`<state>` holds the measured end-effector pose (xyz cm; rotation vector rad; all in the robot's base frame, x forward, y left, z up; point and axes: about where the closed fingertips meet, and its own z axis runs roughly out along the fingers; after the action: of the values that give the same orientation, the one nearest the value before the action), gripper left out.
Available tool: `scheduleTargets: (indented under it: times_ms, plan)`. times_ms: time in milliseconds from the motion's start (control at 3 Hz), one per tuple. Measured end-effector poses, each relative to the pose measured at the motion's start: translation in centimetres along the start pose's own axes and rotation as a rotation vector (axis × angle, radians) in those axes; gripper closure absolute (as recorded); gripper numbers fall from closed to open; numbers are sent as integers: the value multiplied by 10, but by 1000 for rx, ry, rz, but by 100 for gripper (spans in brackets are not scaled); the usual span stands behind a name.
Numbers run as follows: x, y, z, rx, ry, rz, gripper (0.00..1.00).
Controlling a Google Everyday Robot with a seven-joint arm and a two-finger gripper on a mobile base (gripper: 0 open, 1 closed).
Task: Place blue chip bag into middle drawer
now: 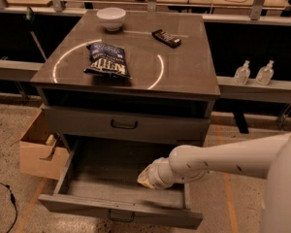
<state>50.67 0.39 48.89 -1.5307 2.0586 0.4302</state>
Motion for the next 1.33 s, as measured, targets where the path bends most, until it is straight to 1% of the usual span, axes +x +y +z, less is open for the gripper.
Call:
scheduleTargets:
  times_ms: [333, 667, 1000, 1333]
  plan:
    - [-32, -6, -7, -55, -159, -75, 100]
    - [-39, -25, -46, -76, -306, -121, 100]
    - [-43, -34, -91, -105, -421, -153, 100]
    - [-46, -36, -127, -144, -523, -181, 100]
